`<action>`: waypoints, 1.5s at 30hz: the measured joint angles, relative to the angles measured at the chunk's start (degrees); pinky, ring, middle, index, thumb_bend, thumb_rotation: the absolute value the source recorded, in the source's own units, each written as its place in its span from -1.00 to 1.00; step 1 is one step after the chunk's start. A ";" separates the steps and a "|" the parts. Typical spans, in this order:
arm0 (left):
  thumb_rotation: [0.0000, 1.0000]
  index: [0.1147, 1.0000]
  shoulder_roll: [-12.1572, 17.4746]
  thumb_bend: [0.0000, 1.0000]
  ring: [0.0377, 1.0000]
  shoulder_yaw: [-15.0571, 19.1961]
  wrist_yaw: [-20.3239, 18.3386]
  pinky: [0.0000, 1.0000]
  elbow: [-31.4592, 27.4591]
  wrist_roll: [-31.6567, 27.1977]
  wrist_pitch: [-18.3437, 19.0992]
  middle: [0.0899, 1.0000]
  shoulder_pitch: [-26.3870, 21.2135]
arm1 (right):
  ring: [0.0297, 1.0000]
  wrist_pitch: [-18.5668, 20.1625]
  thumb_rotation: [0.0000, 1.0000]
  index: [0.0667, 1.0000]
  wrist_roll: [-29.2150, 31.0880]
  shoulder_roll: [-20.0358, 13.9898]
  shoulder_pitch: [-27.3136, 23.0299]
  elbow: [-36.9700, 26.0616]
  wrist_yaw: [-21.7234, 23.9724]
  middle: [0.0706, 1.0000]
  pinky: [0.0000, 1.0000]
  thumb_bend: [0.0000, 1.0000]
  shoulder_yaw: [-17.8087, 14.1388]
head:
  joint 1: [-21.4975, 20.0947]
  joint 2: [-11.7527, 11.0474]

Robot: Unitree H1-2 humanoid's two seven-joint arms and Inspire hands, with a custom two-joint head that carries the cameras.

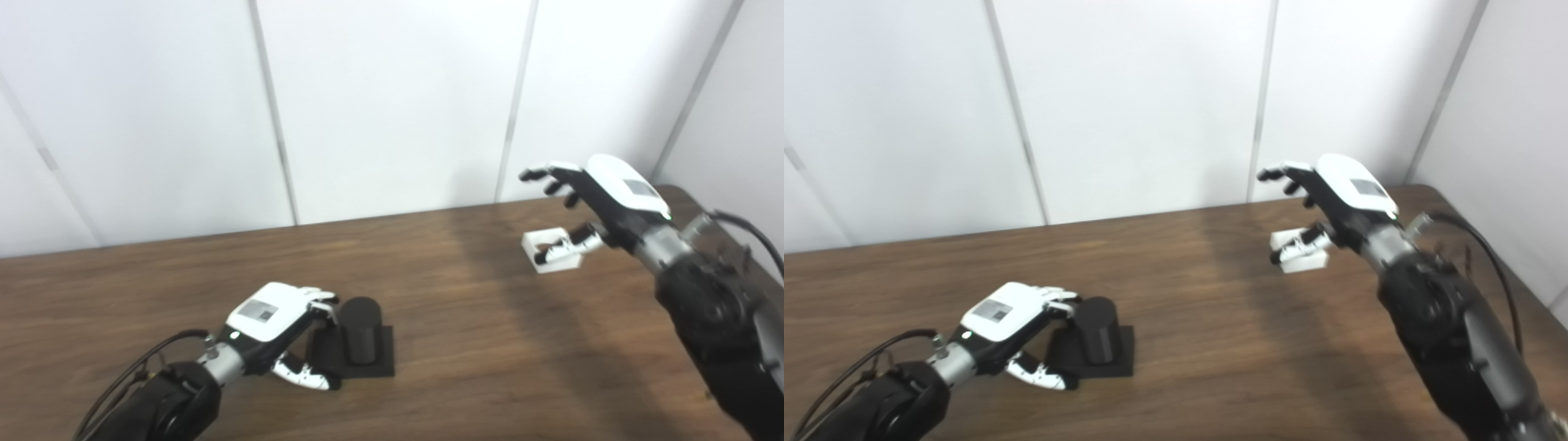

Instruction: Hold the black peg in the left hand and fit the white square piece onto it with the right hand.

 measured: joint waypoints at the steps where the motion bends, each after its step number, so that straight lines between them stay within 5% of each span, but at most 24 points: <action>1: -0.87 -0.15 0.04 0.05 0.72 0.13 0.04 0.61 -0.01 -0.02 -0.06 0.68 0.11 | 0.56 0.27 -0.77 0.56 -1.09 -0.82 -0.69 0.37 1.60 0.67 0.24 0.58 0.93 | -0.01 -0.61; 8: -0.88 -0.15 0.70 0.05 0.72 0.43 3.45 0.59 1.36 -0.03 -3.04 0.67 0.80 | 0.80 2.80 -0.72 0.68 -7.21 -6.13 -5.49 4.75 12.34 0.85 0.49 0.78 6.22 | -3.88 -2.64; 13: -0.87 -0.15 1.03 0.05 0.75 0.50 4.59 0.64 2.27 -0.03 -4.29 0.71 0.83 | 0.83 3.83 -0.61 0.68 -10.54 -6.99 -7.87 8.58 16.14 0.87 0.62 0.88 8.33 | -5.11 -2.99; 18: -0.86 -0.15 1.22 0.05 0.74 0.51 5.76 0.64 3.32 -0.03 -6.01 0.69 0.81 | 0.83 3.78 -0.50 0.67 -13.74 -6.71 -10.09 15.35 15.84 0.87 0.63 0.96 10.44 | -5.20 -3.34; 24: -0.86 -0.15 1.84 0.05 0.73 0.57 6.18 0.63 3.52 -0.03 -6.74 0.68 0.81 | 0.81 3.45 -0.62 0.67 -15.32 -4.89 -13.45 22.39 14.87 0.86 0.66 0.93 13.00 | -5.20 -3.34; 32: -0.86 -0.14 1.79 0.05 0.73 0.53 6.22 0.65 3.54 -0.06 -6.77 0.70 0.81 | 0.74 1.76 -0.70 0.65 -15.41 -2.66 -15.18 29.78 10.55 0.80 0.46 0.85 15.01 | -4.23 -3.08; 45: -0.87 -0.14 1.83 0.05 0.72 0.65 5.66 0.64 1.71 -0.06 -4.90 0.68 1.47 | 0.73 -0.02 -0.73 0.62 -14.68 -0.10 -15.93 35.61 7.18 0.77 0.47 0.78 16.57 | -3.35 -2.46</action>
